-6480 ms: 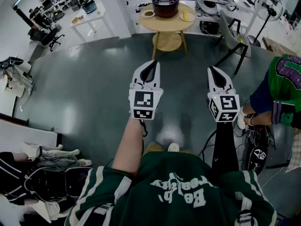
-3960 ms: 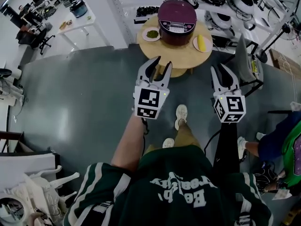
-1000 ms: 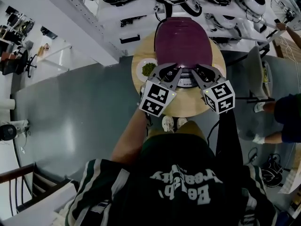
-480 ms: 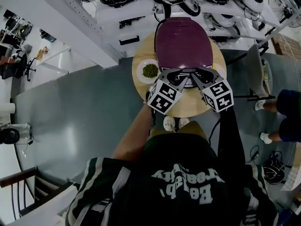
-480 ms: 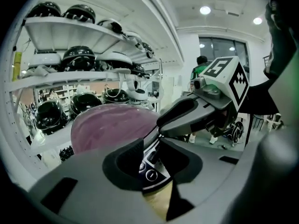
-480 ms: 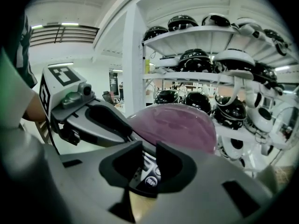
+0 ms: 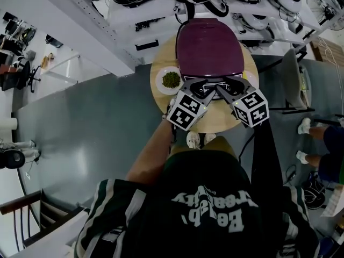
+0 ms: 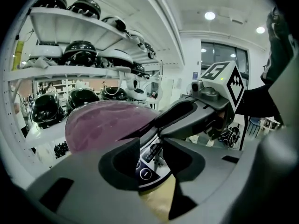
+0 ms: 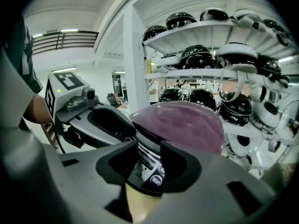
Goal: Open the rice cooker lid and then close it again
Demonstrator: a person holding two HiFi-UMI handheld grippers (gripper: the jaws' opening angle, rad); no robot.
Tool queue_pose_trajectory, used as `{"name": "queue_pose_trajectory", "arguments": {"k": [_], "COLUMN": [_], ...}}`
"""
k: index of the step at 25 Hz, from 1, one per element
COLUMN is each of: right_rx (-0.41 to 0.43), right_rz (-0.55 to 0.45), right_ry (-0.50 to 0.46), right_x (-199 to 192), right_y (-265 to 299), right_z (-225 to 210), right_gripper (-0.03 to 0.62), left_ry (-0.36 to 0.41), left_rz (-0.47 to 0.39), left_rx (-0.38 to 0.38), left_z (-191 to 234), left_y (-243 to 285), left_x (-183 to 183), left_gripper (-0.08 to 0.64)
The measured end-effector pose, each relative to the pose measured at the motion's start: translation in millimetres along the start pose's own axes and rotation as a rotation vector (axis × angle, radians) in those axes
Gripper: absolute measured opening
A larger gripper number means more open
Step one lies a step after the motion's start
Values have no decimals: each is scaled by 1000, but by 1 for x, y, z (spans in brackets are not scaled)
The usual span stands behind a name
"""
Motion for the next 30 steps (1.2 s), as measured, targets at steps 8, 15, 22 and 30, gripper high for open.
{"name": "queue_pose_trajectory", "arguments": {"k": [8,15,22,30], "right_rx": [-3,-1,8,23], "right_rz": [-9,-8,0,-15], "right_ry": [18,17,10,34], "right_x": [-1,0,-2,-1], "right_y": [0,0,1,1], "right_z": [-1,-1,-1,-4], "right_gripper": [155,152,156,149], "left_ry": [-30,-36,-62,-118], "left_rz": [-19,-14,-21,-49], "left_rx": [16,26,18,13], "left_z": [0,2,3,7], "left_y": [1,0,1,1], "left_x": [-1,-1,-2,-1], "left_gripper": [150,133,129,95]}}
Point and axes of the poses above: the fingertips, and each gripper's own axes: y forward along the fingers, z to its left, x out of its top, the point moved 2 cm from there along -y, backward along the fingers, and after that the axes turned 7 degrees about z, right-handed, at the moved point
